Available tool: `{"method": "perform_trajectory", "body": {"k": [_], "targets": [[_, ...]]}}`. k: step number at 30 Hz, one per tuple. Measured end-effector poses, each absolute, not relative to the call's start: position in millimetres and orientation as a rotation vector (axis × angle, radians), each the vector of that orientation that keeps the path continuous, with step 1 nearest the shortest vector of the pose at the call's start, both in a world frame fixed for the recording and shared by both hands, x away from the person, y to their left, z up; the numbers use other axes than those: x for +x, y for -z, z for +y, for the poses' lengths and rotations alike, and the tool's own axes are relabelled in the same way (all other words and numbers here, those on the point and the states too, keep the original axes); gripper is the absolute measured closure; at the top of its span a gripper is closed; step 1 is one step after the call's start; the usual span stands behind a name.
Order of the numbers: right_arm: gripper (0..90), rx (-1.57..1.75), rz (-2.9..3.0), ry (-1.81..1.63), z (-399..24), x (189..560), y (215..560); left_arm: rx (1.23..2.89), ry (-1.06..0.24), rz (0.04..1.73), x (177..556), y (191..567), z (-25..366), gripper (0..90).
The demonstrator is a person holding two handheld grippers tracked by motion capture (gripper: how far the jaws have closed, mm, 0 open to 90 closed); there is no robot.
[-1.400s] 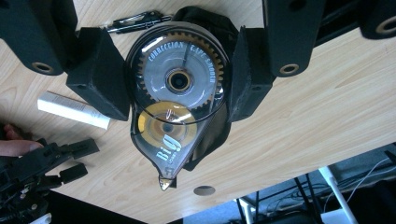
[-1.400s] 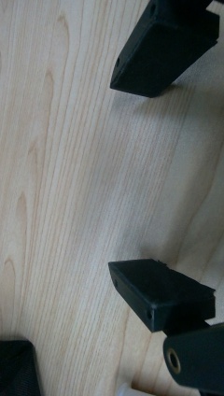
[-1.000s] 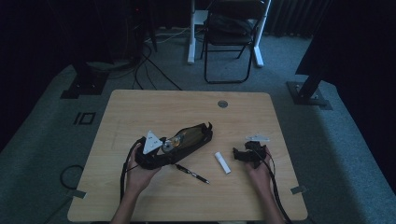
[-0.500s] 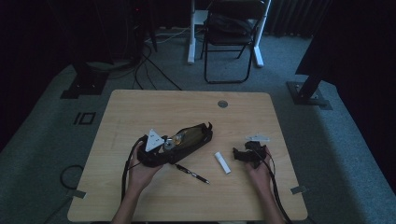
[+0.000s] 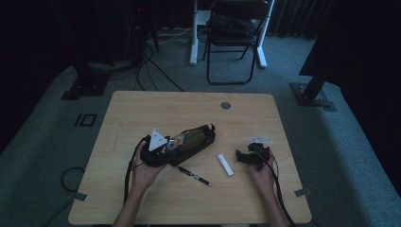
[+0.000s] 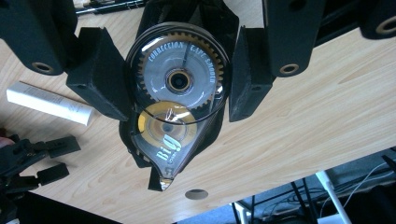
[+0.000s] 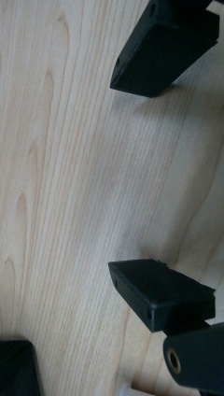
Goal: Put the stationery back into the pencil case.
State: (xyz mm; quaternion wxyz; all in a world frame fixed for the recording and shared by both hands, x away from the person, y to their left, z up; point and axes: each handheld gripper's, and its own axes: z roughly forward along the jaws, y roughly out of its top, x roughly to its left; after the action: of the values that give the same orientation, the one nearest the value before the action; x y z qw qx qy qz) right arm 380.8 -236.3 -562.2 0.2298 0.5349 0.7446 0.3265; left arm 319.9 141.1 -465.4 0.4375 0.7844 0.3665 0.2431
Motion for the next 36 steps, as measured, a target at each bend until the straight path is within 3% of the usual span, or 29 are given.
{"method": "perform_trajectory", "body": {"k": [36], "targets": [[11.4, 1.472, 2.049, -0.898, -236.3, 380.8, 562.2, 1.963, -0.585, 0.909, 339.3, 471.1, 128.0, 41.6]]}}
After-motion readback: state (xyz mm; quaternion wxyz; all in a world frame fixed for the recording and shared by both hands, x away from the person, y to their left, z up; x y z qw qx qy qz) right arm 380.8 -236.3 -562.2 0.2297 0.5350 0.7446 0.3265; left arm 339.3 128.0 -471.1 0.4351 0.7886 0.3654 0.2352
